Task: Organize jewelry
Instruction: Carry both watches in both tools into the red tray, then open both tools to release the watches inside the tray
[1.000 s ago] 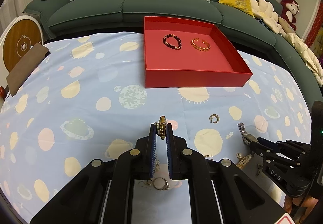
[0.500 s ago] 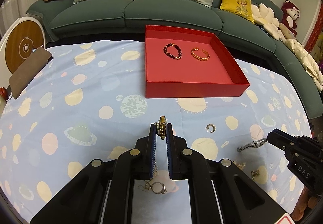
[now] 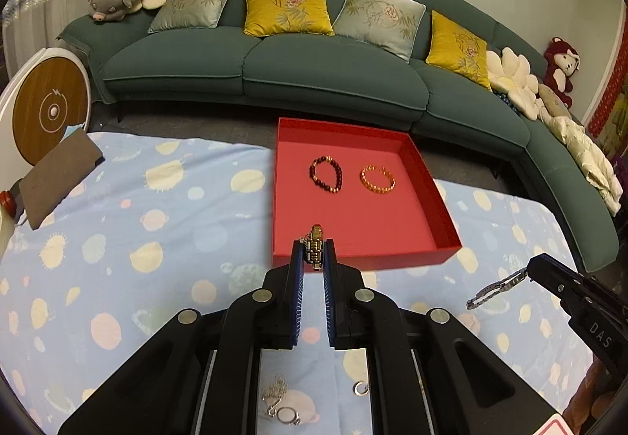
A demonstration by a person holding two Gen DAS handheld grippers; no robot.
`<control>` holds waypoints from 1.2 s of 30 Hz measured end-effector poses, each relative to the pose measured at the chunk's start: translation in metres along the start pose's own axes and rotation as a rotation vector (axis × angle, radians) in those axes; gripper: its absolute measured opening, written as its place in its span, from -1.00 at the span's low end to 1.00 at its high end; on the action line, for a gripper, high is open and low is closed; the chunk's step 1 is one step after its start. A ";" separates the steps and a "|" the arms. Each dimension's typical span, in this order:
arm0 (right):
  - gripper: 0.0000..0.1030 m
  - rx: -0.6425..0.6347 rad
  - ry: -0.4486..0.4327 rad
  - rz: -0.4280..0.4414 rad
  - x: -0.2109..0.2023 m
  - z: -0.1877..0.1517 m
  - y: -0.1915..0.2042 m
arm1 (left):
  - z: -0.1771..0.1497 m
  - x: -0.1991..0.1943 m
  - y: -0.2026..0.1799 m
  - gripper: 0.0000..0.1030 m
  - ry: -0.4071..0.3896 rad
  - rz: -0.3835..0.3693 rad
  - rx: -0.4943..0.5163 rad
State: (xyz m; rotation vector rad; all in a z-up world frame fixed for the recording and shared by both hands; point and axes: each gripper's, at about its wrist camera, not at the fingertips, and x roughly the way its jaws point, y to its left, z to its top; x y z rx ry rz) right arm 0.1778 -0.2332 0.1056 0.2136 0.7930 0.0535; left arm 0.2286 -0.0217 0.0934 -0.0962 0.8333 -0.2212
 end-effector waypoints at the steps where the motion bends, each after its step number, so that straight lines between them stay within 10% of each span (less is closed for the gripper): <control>1: -0.80 0.001 -0.013 -0.001 0.000 0.007 0.000 | 0.007 0.001 -0.001 -0.86 -0.004 -0.006 -0.007; 12: -0.80 0.020 -0.084 0.006 0.041 0.066 -0.007 | 0.064 0.048 -0.021 -0.86 -0.033 -0.032 0.060; 32: -0.79 0.023 0.055 -0.002 0.177 0.059 -0.019 | 0.056 0.171 -0.020 -0.85 0.095 0.003 0.065; 36: -0.67 0.044 0.044 -0.024 0.178 0.056 -0.026 | 0.054 0.171 -0.017 -0.40 0.081 0.062 0.068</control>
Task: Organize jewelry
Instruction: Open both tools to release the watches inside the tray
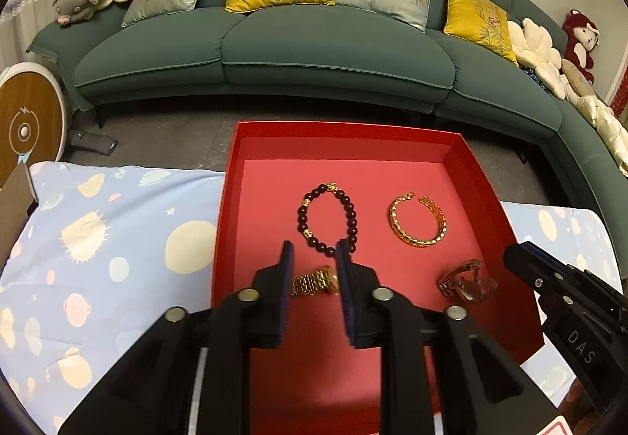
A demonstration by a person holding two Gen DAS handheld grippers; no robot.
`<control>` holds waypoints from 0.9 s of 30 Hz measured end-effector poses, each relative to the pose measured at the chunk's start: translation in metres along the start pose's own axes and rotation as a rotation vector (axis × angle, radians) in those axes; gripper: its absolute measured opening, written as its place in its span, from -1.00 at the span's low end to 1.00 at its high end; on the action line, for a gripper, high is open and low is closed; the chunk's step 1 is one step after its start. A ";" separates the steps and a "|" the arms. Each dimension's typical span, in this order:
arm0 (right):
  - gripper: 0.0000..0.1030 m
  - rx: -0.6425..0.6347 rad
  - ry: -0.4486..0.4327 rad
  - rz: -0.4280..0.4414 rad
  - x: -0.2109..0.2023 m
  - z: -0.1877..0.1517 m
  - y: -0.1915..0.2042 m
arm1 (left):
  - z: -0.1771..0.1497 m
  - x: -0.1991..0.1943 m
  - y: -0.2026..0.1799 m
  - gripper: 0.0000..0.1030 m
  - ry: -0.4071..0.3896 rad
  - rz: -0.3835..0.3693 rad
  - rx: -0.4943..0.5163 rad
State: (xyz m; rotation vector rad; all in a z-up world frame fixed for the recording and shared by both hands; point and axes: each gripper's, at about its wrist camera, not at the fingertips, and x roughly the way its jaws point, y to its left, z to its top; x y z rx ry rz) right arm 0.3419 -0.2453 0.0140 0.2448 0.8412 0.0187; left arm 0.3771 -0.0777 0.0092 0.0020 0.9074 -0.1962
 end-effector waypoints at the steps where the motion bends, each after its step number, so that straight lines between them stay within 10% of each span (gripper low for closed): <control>1: -0.67 0.000 0.000 0.000 -0.001 0.000 -0.001 | 0.000 -0.001 0.002 -0.28 -0.008 0.011 -0.003; 27: -0.68 -0.166 0.158 -0.056 -0.023 -0.072 0.012 | -0.075 -0.021 0.013 -0.27 0.054 0.076 0.223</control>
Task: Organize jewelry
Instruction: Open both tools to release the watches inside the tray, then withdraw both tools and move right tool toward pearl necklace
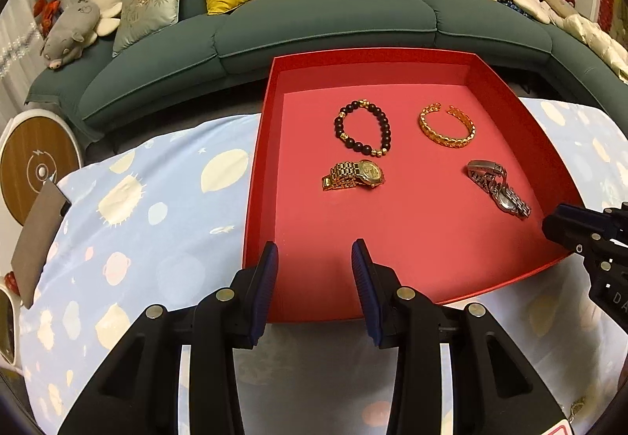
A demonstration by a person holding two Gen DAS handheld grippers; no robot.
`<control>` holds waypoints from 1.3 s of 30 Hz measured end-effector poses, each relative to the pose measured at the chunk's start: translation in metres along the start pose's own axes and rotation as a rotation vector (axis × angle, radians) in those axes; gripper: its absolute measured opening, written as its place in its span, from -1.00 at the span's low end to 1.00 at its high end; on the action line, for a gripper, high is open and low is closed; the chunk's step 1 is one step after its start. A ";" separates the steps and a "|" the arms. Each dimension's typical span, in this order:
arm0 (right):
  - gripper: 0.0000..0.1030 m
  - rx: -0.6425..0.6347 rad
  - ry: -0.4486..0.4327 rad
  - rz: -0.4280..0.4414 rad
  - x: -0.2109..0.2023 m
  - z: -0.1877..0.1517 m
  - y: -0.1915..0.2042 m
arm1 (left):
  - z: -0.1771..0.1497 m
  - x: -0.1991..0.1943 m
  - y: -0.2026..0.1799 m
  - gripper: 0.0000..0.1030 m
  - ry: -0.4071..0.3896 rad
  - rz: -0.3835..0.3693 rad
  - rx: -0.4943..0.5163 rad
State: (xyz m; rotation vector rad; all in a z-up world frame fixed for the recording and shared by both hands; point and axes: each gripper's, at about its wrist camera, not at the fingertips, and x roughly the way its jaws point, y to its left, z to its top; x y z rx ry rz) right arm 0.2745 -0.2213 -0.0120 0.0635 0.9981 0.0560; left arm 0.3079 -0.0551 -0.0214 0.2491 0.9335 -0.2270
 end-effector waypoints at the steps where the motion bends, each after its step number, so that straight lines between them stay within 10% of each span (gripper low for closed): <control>1: -0.68 0.003 0.003 -0.004 -0.001 -0.002 -0.001 | -0.001 -0.001 0.001 -0.27 -0.001 -0.003 -0.004; 23: -0.59 0.099 -0.118 0.023 -0.087 -0.012 -0.019 | -0.004 -0.073 0.003 -0.27 -0.050 -0.069 -0.214; 39: -0.25 0.201 -0.082 0.099 -0.143 -0.136 -0.007 | -0.100 -0.163 0.022 0.08 -0.092 -0.013 -0.253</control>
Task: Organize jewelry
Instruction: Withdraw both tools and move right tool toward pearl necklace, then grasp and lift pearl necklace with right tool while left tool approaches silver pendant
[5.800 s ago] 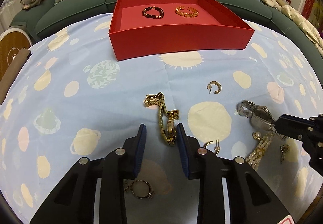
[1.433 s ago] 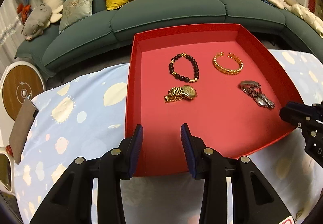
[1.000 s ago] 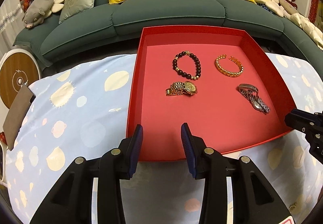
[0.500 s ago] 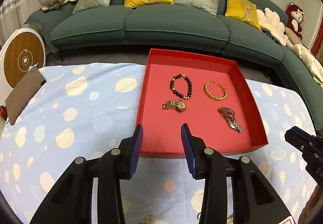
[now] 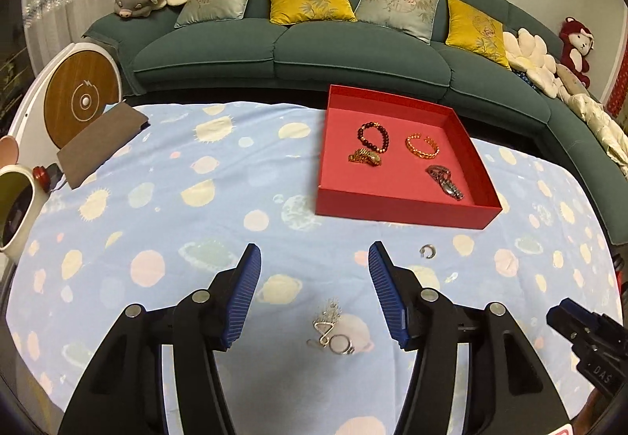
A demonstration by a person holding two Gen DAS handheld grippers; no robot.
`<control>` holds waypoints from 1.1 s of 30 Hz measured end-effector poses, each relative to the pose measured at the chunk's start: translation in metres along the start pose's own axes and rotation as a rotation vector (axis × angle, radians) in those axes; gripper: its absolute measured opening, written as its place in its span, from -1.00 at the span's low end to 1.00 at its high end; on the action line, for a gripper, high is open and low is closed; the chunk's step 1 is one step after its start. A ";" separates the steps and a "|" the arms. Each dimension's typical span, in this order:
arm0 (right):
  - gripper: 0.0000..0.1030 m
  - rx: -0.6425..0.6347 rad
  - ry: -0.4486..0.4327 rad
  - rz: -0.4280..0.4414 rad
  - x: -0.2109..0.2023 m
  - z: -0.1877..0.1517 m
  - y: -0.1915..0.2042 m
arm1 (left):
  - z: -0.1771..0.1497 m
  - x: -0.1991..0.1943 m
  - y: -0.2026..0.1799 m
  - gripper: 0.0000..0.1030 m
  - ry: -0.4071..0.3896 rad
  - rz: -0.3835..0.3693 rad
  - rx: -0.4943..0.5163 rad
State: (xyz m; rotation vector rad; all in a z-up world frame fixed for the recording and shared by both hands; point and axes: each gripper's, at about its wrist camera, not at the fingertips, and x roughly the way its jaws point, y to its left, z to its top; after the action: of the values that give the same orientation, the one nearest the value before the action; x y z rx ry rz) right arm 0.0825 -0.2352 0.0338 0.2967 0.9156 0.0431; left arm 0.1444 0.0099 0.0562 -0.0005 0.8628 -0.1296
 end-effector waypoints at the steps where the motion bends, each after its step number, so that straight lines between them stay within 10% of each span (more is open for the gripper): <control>1: -0.25 0.000 0.019 0.004 0.006 -0.007 0.002 | -0.005 -0.001 0.002 0.08 0.004 0.007 0.006; 15: -0.20 0.042 0.145 0.033 0.066 -0.041 0.019 | -0.047 0.021 0.046 0.08 0.085 0.048 0.017; 33: -0.37 -0.009 0.073 -0.061 0.094 -0.027 0.035 | -0.066 0.030 0.069 0.08 0.132 0.044 0.004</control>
State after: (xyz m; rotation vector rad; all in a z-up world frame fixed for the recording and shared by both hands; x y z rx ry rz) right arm 0.1220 -0.1799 -0.0450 0.2596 0.9958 0.0021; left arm 0.1218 0.0788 -0.0134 0.0315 0.9936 -0.0910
